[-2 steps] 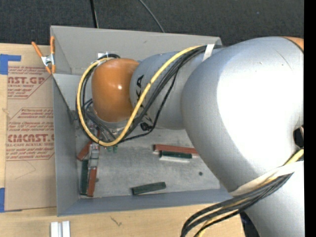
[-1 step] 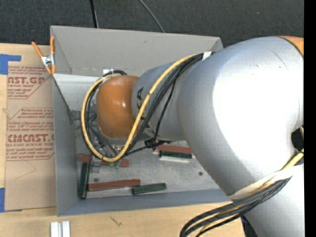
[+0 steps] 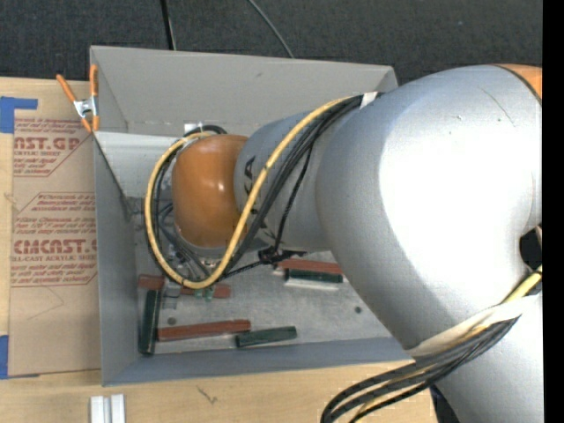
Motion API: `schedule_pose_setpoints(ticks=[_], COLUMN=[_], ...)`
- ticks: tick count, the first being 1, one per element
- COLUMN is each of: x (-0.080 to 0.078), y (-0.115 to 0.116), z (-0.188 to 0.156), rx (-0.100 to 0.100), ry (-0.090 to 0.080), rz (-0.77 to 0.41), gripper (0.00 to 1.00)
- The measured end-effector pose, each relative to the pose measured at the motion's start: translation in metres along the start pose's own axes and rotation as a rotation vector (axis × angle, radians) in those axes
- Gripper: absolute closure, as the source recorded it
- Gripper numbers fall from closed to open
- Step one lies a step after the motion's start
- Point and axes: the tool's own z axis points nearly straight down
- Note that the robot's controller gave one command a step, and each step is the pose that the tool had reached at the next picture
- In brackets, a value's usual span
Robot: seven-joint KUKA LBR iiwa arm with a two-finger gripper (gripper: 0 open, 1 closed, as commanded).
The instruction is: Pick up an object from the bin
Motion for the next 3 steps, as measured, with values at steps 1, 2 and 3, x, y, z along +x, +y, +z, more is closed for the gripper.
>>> schedule_pose_setpoints(ticks=[1, 2, 3], x=[-0.015, -0.021, 0.004], y=[-0.015, -0.019, -0.018], z=[-0.038, -0.071, -0.067], rx=[0.005, 0.002, 0.003], ry=[0.007, -0.006, 0.001], rz=[-0.023, -0.043, -0.073], gripper=[1.0, 1.0, 1.0])
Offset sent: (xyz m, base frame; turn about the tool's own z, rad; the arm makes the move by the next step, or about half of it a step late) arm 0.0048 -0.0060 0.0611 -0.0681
